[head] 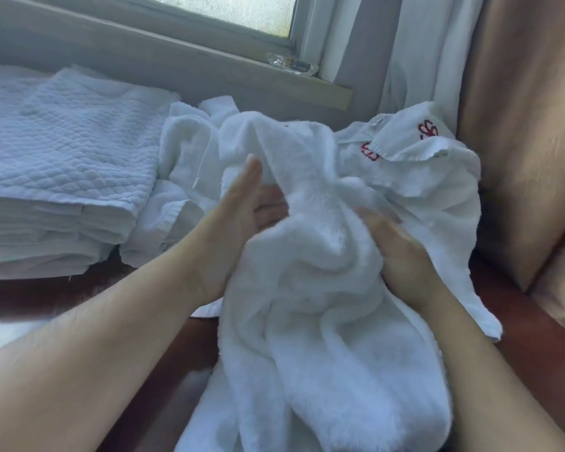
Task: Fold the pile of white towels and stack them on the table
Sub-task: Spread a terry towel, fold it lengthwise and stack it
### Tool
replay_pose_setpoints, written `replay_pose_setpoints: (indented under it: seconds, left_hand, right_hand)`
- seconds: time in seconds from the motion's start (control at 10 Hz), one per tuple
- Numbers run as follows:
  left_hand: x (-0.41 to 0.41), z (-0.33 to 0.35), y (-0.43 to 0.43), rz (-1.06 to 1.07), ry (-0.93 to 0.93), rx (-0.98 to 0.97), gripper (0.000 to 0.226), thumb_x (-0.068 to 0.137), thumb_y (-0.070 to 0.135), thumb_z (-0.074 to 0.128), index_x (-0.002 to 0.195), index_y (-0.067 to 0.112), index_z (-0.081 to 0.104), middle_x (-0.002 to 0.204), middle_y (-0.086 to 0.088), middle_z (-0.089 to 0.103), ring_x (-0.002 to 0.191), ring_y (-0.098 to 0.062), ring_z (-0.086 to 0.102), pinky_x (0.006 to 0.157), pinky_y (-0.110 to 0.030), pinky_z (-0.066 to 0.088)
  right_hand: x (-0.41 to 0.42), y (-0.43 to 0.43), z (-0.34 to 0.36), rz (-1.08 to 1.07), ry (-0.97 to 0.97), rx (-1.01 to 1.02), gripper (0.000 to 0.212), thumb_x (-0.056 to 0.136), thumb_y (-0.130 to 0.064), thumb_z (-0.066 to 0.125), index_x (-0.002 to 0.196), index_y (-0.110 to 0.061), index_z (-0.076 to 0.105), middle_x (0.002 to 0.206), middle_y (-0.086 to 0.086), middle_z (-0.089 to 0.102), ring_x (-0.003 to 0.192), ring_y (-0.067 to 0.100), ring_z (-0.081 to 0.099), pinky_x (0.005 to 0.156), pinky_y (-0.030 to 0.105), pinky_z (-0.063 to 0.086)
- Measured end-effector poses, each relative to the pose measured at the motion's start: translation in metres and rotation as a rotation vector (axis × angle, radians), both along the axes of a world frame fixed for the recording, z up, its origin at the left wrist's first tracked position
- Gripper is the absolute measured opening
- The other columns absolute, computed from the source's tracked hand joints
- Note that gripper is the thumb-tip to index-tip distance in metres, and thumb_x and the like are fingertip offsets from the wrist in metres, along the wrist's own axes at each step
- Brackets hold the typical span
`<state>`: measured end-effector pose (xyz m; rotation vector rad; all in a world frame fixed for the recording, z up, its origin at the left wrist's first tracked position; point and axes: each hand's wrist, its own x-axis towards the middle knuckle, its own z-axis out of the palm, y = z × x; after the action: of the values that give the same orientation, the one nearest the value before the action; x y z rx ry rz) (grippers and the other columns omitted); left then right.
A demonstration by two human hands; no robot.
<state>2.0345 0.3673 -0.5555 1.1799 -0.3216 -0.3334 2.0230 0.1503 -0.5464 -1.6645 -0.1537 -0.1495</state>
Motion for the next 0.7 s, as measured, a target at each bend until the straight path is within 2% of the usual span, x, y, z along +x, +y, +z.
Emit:
replay_pose_setpoints:
  seconds: [0.1, 0.2, 0.3, 0.4, 0.5, 0.6, 0.7]
  left_hand:
    - [-0.001, 0.007, -0.004, 0.018, 0.071, -0.098, 0.071, 0.073, 0.063, 0.066, 0.124, 0.014, 0.068, 0.118, -0.012, 0.072, 0.106, -0.029, 0.070, 0.091, -0.041, 0.056]
    - [0.006, -0.005, -0.005, 0.228, 0.025, 0.019, 0.015, 0.079, 0.004, 0.063, 0.072, 0.013, 0.073, 0.071, -0.010, 0.058, 0.058, -0.022, 0.058, 0.051, -0.023, 0.047]
    - [0.016, -0.016, 0.001, 0.284, 0.132, -0.117, 0.050, 0.079, -0.014, 0.034, 0.094, 0.009, 0.076, 0.062, -0.007, 0.050, 0.055, -0.021, 0.045, 0.050, -0.027, 0.049]
    - [0.022, -0.016, 0.012, 0.127, 0.161, -0.184, 0.045, 0.085, 0.026, 0.049, 0.119, 0.009, 0.073, 0.090, -0.011, 0.070, 0.077, -0.028, 0.065, 0.067, -0.039, 0.059]
    - [0.016, -0.008, 0.007, 0.067, 0.077, 0.049, 0.058, 0.072, 0.066, 0.070, 0.102, 0.018, 0.080, 0.104, -0.011, 0.076, 0.090, -0.026, 0.074, 0.070, -0.035, 0.059]
    - [0.012, -0.003, -0.006, 0.244, -0.022, 0.262, 0.045, 0.070, 0.043, 0.074, 0.102, 0.012, 0.075, 0.103, -0.022, 0.073, 0.090, -0.033, 0.073, 0.081, -0.044, 0.058]
    - [0.017, -0.008, -0.004, 0.334, 0.033, 0.302, 0.053, 0.077, 0.024, 0.068, 0.123, -0.003, 0.064, 0.121, -0.030, 0.065, 0.114, -0.047, 0.062, 0.103, -0.058, 0.047]
  right_hand:
    - [-0.008, 0.012, -0.005, 0.450, 0.311, 0.131, 0.023, 0.097, -0.028, 0.060, 0.107, -0.018, 0.079, 0.099, 0.005, 0.076, 0.092, 0.018, 0.074, 0.072, 0.026, 0.057]
    - [-0.003, 0.007, -0.009, 0.398, 0.261, 0.003, 0.020, 0.097, -0.020, 0.060, 0.101, -0.017, 0.079, 0.096, 0.006, 0.076, 0.090, 0.017, 0.073, 0.071, 0.026, 0.056]
    - [0.001, 0.006, -0.008, 0.116, 0.129, -0.148, 0.030, 0.095, -0.015, 0.058, 0.076, -0.026, 0.079, 0.080, -0.002, 0.075, 0.069, 0.004, 0.069, 0.056, 0.016, 0.050]
    - [0.004, 0.008, -0.014, 0.073, 0.159, -0.137, 0.037, 0.094, -0.009, 0.056, 0.064, -0.022, 0.073, 0.065, 0.001, 0.067, 0.057, 0.010, 0.063, 0.048, 0.020, 0.048]
    - [0.002, 0.015, -0.016, 0.117, 0.187, -0.135, 0.024, 0.095, -0.008, 0.057, 0.077, -0.013, 0.073, 0.069, 0.006, 0.064, 0.063, 0.017, 0.062, 0.052, 0.027, 0.051]
    - [0.005, 0.018, -0.021, 0.096, 0.171, -0.056, 0.023, 0.089, -0.009, 0.058, 0.069, -0.011, 0.069, 0.063, 0.005, 0.059, 0.058, 0.016, 0.058, 0.051, 0.026, 0.048]
    - [0.007, 0.019, -0.021, -0.026, 0.204, 0.089, 0.039, 0.075, -0.006, 0.051, 0.043, -0.024, 0.039, 0.049, -0.005, 0.035, 0.046, 0.012, 0.034, 0.041, 0.020, 0.029]
